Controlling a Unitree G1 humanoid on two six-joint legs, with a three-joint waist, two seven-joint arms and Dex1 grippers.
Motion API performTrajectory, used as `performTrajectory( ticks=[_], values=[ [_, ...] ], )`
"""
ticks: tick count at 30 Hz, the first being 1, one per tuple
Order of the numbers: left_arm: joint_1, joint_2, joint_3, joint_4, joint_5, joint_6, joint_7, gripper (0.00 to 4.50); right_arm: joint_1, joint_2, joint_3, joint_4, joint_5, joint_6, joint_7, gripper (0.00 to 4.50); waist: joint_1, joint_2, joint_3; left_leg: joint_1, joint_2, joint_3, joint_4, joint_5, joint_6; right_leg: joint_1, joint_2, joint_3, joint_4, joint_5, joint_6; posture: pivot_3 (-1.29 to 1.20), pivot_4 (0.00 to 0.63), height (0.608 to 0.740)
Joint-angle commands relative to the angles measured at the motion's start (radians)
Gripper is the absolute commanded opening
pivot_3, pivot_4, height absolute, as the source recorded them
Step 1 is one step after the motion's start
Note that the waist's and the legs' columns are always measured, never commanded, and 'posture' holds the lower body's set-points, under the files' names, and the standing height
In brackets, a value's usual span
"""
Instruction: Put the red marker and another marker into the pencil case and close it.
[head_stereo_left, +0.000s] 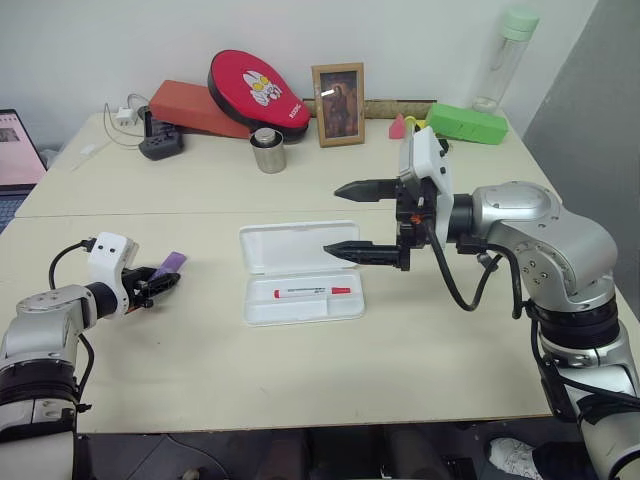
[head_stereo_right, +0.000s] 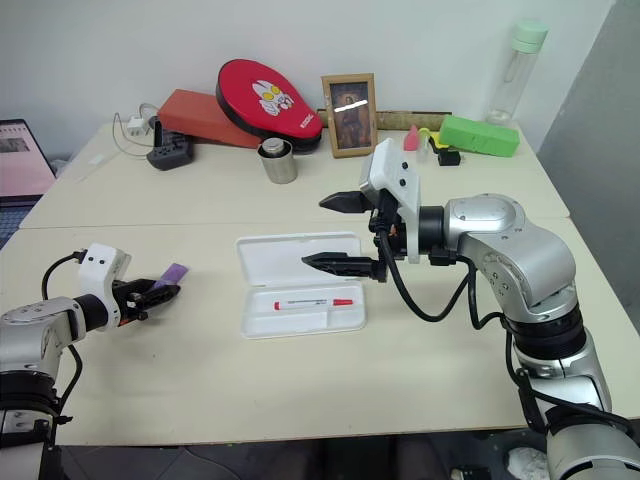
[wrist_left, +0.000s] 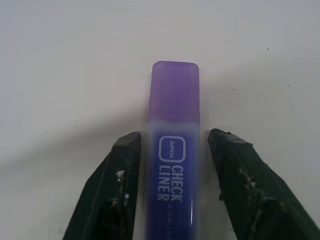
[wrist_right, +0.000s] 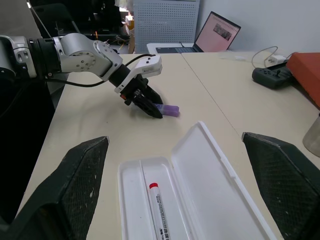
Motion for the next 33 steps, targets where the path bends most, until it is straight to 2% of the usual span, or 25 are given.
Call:
performTrajectory(
  ticks=[1, 3, 7, 10, 12, 15, 18, 22, 25, 30, 33],
  values=[
    [0.032, -0.012, -0.015, 0.012, 0.017, 0.009, -0.007, 1.42, -0.011, -0.012, -0.028, -0.013, 0.019, -0.022, 0.002, 4.5, 0.0, 0.0, 0.0, 0.0, 0.0, 0.0, 0.0, 0.0, 0.0, 0.0, 0.0, 0.0, 0.0, 0.0, 0.0, 0.0, 0.15, 0.74],
    [0.039, -0.008, -0.014, 0.01, 0.024, -0.003, 0.0, 1.19, -0.006, -0.017, -0.026, -0.01, 0.014, -0.029, 0.003, 4.5, 0.0, 0.0, 0.0, 0.0, 0.0, 0.0, 0.0, 0.0, 0.0, 0.0, 0.0, 0.0, 0.0, 0.0, 0.0, 0.0, 0.15, 0.74],
    [0.089, 0.016, -0.005, -0.089, 0.012, -0.039, -0.042, 1.19, 0.004, -0.036, -0.034, -0.004, 0.011, -0.042, 0.005, 4.5, -0.002, 0.0, 0.0, 0.0, 0.0, 0.0, 0.0, 0.0, 0.0, 0.0, 0.0, 0.0, 0.0, 0.0, 0.0, 0.0, 0.15, 0.74],
    [0.258, 0.09, -0.02, -0.4, -0.059, -0.077, -0.244, 1.19, 0.007, -0.048, -0.054, -0.015, 0.027, -0.048, 0.006, 4.5, -0.007, 0.0, 0.0, -0.001, 0.001, 0.001, 0.0, 0.0, 0.0, -0.001, -0.001, 0.002, -0.001, 0.0, 0.0, 0.0, 0.15, 0.74],
    [0.327, 0.13, -0.017, -0.554, -0.096, -0.076, -0.32, 1.19, 0.015, -0.06, -0.066, -0.029, 0.038, -0.046, 0.011, 4.5, -0.003, 0.001, 0.001, -0.002, 0.0, 0.001, -0.001, 0.0, 0.0, -0.001, -0.002, 0.004, -0.002, 0.0, 0.0, 0.0, 0.15, 0.74],
    [0.316, 0.156, -0.027, -0.658, -0.122, 0.005, -0.334, 1.19, 0.042, -0.088, -0.071, -0.049, 0.044, -0.046, 0.022, 4.5, 0.01, 0.0, 0.001, -0.004, 0.0, -0.002, -0.001, 0.0, -0.001, -0.002, -0.002, 0.002, -0.002, 0.0, 0.0, 0.0, 0.15, 0.74],
    [0.228, 0.127, -0.114, -0.785, -0.159, 0.087, -0.337, 1.19, 0.123, -0.143, -0.108, -0.11, 0.098, -0.031, 0.063, 4.5, 0.016, 0.0, 0.001, -0.003, 0.0, -0.004, 0.0, 0.0, -0.001, 0.0, -0.002, 0.0, -0.002, 0.0, 0.0, 0.0, 0.15, 0.74],
    [0.062, 0.06, -0.26, -0.769, -0.078, 0.098, -0.306, 1.19, 0.202, -0.188, -0.115, -0.142, 0.092, -0.029, 0.037, 4.5, 0.021, 0.0, 0.001, -0.003, -0.003, -0.002, 0.001, 0.0, 0.0, 0.001, 0.001, -0.001, -0.002, 0.0, 0.001, 0.0, 0.15, 0.74],
    [-0.014, 0.024, -0.326, -0.733, -0.081, 0.093, -0.348, 1.19, 0.224, -0.191, -0.124, -0.174, 0.107, -0.016, 0.006, 4.5, -0.002, 0.0, 0.001, -0.002, -0.001, 0.001, 0.001, 0.0, 0.0, 0.001, 0.002, 0.0, -0.001, 0.0, 0.001, 0.0, 0.15, 0.74],
    [-0.103, -0.004, -0.43, -0.646, -0.009, 0.043, -0.391, 1.19, 0.242, -0.195, -0.143, -0.21, 0.129, 0.005, -0.044, 4.5, -0.01, 0.0, 0.001, -0.002, 0.001, 0.001, 0.0, 0.0, 0.0, 0.0, 0.007, 0.0, -0.001, 0.0, 0.001, 0.0, 0.15, 0.74],
    [-0.121, 0.022, -0.464, -0.608, 0.026, 0.007, -0.443, 1.19, 0.266, -0.199, -0.165, -0.246, 0.144, 0.027, -0.09, 4.5, -0.007, 0.0, 0.001, -0.002, 0.002, 0.0, 0.001, 0.0, 0.0, 0.001, 0.007, 0.0, -0.001, 0.0, 0.0, 0.0, 0.15, 0.74]
  ],
)
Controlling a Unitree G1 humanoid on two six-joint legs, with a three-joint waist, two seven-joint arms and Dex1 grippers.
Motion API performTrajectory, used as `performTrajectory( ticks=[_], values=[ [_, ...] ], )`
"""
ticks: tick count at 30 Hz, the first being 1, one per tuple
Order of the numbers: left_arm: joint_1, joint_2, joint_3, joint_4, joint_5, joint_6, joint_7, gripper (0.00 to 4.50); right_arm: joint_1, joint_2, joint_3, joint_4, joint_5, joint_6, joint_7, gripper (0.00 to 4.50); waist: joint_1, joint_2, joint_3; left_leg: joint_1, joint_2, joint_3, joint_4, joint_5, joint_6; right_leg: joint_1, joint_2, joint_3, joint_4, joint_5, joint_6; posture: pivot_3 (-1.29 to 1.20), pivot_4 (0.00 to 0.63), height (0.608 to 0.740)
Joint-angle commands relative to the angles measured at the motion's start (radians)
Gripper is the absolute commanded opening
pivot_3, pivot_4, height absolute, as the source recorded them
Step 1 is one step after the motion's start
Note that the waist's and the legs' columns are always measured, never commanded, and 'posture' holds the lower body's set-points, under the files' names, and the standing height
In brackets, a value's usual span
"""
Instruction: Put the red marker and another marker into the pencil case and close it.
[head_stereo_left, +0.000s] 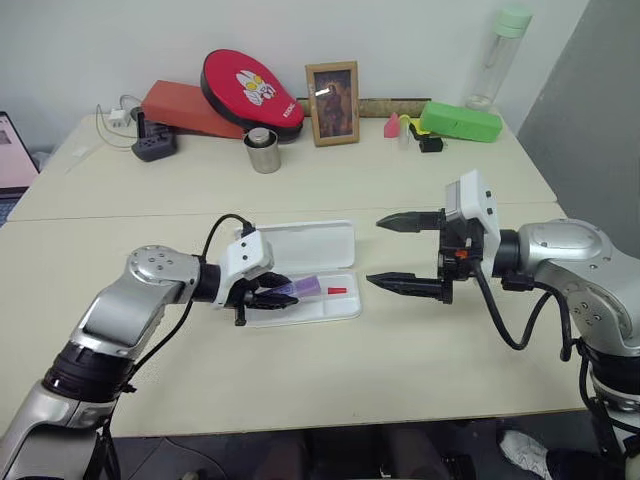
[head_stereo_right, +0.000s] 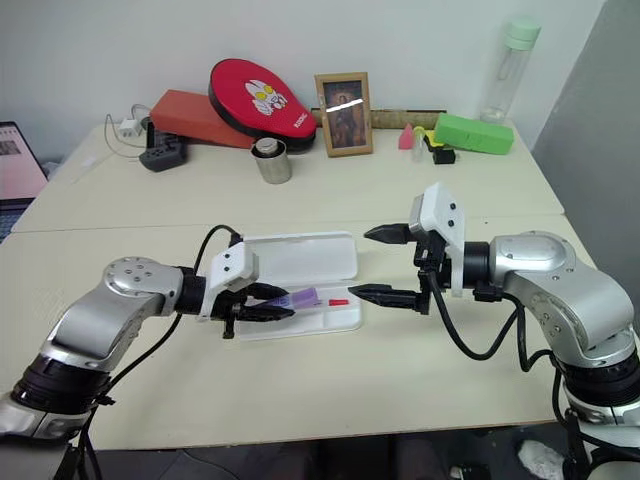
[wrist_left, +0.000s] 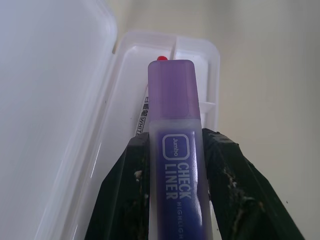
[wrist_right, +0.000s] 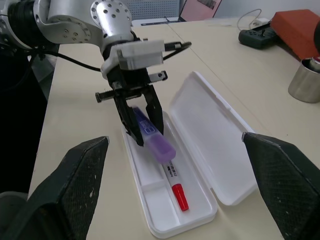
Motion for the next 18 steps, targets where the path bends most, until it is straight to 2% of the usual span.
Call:
performTrajectory(
  ticks=[1, 18],
  values=[
    [-0.027, 0.034, -0.023, 0.031, 0.043, -0.054, -0.066, 1.19, 0.021, -0.013, -0.054, -0.072, 0.034, 0.024, -0.057, 4.5, 0.002, 0.0, 0.0, 0.0, 0.0, 0.0, 0.0, 0.0, 0.0, 0.0, 0.0, 0.0, 0.0, 0.0, 0.0, 0.0, 0.15, 0.74],
    [-0.081, 0.004, -0.046, 0.134, 0.104, -0.144, -0.159, 1.19, 0.041, -0.016, -0.057, -0.102, 0.073, 0.035, -0.133, 4.5, 0.008, 0.0, 0.0, -0.001, -0.001, 0.0, 0.001, 0.0, 0.0, 0.0, -0.001, 0.0, 0.0, 0.0, 0.0, 0.0, 0.15, 0.74]
  ],
)
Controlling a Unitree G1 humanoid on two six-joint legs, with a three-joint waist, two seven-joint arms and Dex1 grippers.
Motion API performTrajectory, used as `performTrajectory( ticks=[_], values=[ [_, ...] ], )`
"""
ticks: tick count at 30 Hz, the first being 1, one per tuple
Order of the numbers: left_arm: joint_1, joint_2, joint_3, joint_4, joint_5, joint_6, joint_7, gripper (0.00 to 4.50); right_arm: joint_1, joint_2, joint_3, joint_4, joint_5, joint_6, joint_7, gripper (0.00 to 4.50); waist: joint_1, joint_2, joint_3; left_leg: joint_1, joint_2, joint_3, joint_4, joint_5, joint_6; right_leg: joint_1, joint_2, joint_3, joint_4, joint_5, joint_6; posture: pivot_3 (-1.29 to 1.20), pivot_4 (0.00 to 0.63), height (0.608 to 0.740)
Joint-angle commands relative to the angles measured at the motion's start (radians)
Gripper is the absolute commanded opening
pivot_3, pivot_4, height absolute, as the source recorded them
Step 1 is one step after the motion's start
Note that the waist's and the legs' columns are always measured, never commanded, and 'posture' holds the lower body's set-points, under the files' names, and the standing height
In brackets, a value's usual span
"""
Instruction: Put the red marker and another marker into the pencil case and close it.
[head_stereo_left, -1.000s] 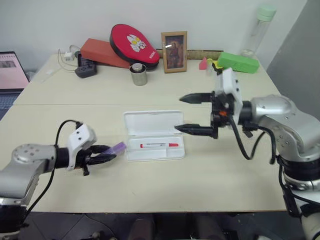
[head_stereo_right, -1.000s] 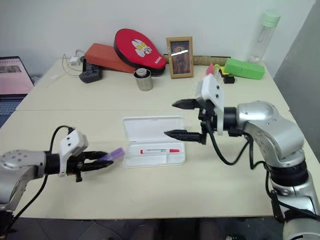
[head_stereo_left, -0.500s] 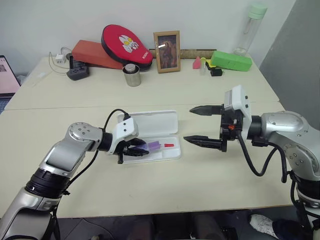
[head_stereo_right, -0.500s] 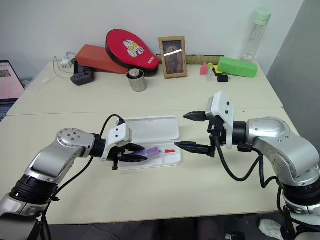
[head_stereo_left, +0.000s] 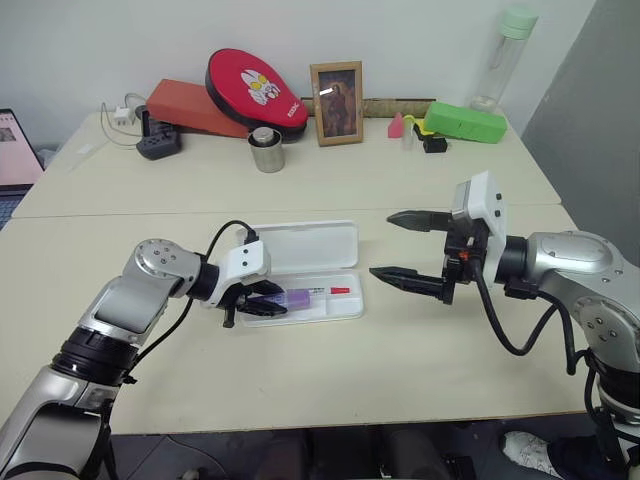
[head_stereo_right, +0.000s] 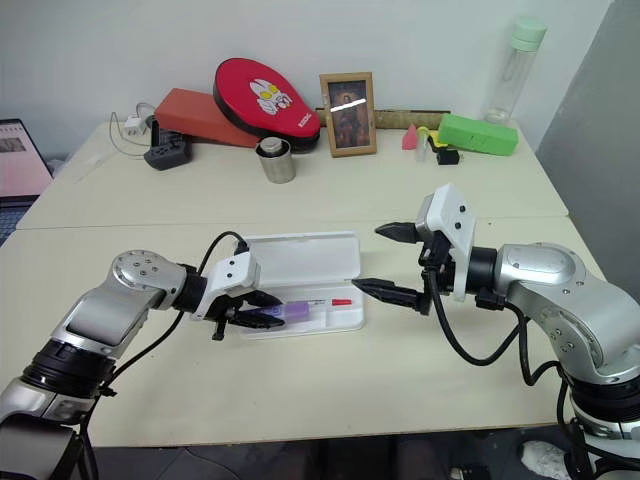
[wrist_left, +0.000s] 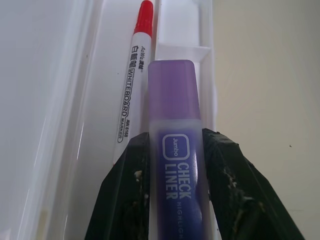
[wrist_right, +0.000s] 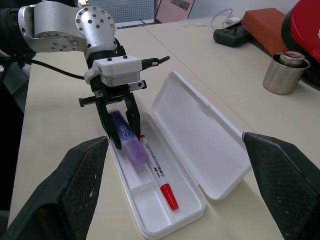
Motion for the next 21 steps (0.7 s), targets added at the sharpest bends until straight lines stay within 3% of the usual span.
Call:
performTrajectory(
  ticks=[1, 16, 21],
  values=[
    [-0.024, -0.004, -0.002, -0.001, 0.01, -0.015, -0.018, 1.54, -0.001, -0.013, -0.021, -0.046, 0.022, -0.013, -0.002, 4.5, 0.0, 0.0, 0.0, 0.0, 0.0, 0.0, 0.0, 0.0, 0.0, 0.0, 0.0, 0.0, 0.0, 0.0, 0.0, 0.0, 0.15, 0.74],
    [-0.029, -0.046, 0.025, -0.04, -0.028, 0.022, -0.024, 4.31, 0.029, -0.05, -0.042, -0.048, 0.049, -0.017, 0.007, 4.5, 0.0, 0.0, 0.0, 0.0, 0.0, 0.0, 0.0, 0.0, 0.0, 0.0, 0.0, 0.0, 0.0, 0.0, 0.0, 0.0, 0.15, 0.74],
    [-0.066, -0.2, 0.133, -0.106, -0.186, 0.11, 0.085, 4.49, 0.077, -0.081, -0.073, 0.049, -0.018, -0.016, -0.029, 4.5, 0.004, -0.001, 0.0, 0.0, 0.0, 0.0, 0.001, 0.0, 0.0, 0.0, 0.0, 0.0, 0.0, 0.0, 0.0, 0.0, 0.15, 0.74]
  ],
)
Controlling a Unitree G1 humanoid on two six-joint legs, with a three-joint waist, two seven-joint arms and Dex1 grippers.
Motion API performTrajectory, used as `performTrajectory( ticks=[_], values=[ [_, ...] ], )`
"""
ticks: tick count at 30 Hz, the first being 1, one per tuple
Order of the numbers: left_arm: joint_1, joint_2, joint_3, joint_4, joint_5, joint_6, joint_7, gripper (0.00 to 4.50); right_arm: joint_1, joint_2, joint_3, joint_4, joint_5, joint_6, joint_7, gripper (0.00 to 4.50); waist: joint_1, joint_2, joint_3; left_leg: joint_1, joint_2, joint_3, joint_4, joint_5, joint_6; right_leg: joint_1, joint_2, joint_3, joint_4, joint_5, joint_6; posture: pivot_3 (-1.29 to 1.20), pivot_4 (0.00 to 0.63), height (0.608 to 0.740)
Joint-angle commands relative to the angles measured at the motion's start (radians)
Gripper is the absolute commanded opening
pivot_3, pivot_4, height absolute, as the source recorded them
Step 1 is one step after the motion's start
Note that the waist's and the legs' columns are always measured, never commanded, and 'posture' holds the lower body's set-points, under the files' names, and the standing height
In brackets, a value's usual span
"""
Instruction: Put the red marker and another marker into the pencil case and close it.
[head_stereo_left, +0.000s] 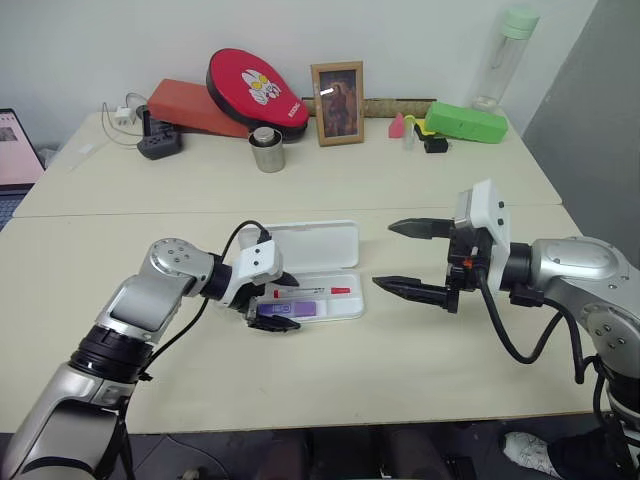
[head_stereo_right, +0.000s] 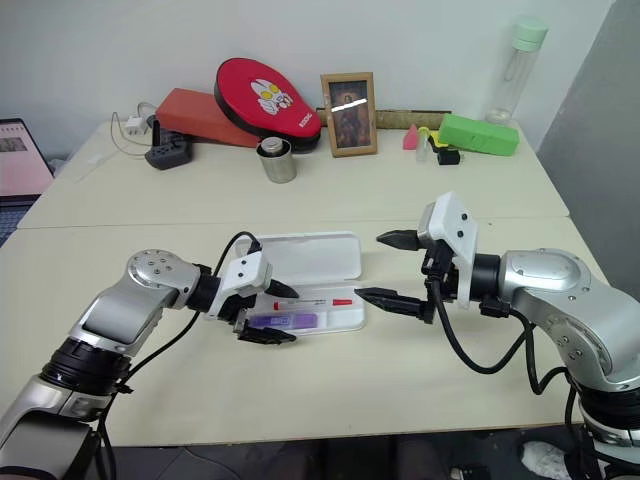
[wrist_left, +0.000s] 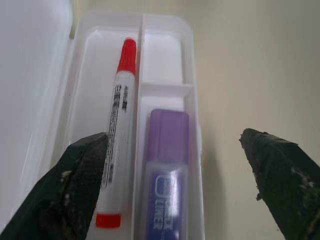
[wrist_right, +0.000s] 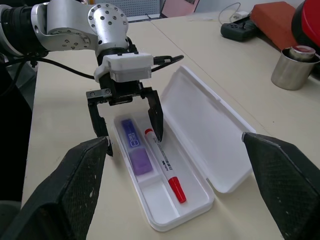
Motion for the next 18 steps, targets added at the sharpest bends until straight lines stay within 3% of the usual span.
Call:
performTrajectory(
  ticks=[1, 7, 10, 18],
  values=[
    [-0.055, -0.104, 0.11, -0.09, -0.127, 0.068, 0.095, 4.49, 0.033, -0.04, -0.055, 0.06, -0.042, -0.017, -0.022, 4.5, 0.004, -0.002, 0.0, 0.0, 0.0, 0.0, 0.001, 0.0, 0.0, 0.0, -0.001, 0.0, 0.0, 0.0, 0.0, 0.0, 0.15, 0.74],
    [-0.089, -0.324, 0.149, -0.177, -0.216, 0.086, 0.278, 4.49, 0.113, -0.113, -0.093, 0.295, -0.229, 0.01, -0.173, 4.5, 0.004, -0.002, 0.0, 0.0, -0.001, 0.002, 0.001, 0.0, 0.0, 0.001, -0.002, 0.0, 0.0, 0.0, 0.001, 0.0, 0.15, 0.74],
    [-0.109, -0.418, 0.145, -0.184, -0.209, 0.049, 0.357, 4.49, 0.111, -0.097, -0.093, 0.417, -0.287, -0.004, -0.221, 4.5, 0.004, -0.002, 0.0, 0.0, -0.001, 0.006, 0.001, 0.0, 0.0, 0.001, -0.003, 0.001, 0.0, 0.0, 0.001, 0.0, 0.15, 0.74],
    [-0.124, -0.475, 0.078, -0.162, -0.162, -0.021, 0.387, 4.49, 0.037, -0.028, -0.064, 0.71, -0.401, -0.091, -0.271, 4.5, -0.003, -0.001, 0.0, 0.003, 0.0, 0.014, 0.0, 0.0, 0.0, 0.001, -0.001, 0.004, 0.001, 0.0, 0.001, 0.0, 0.15, 0.74]
  ],
)
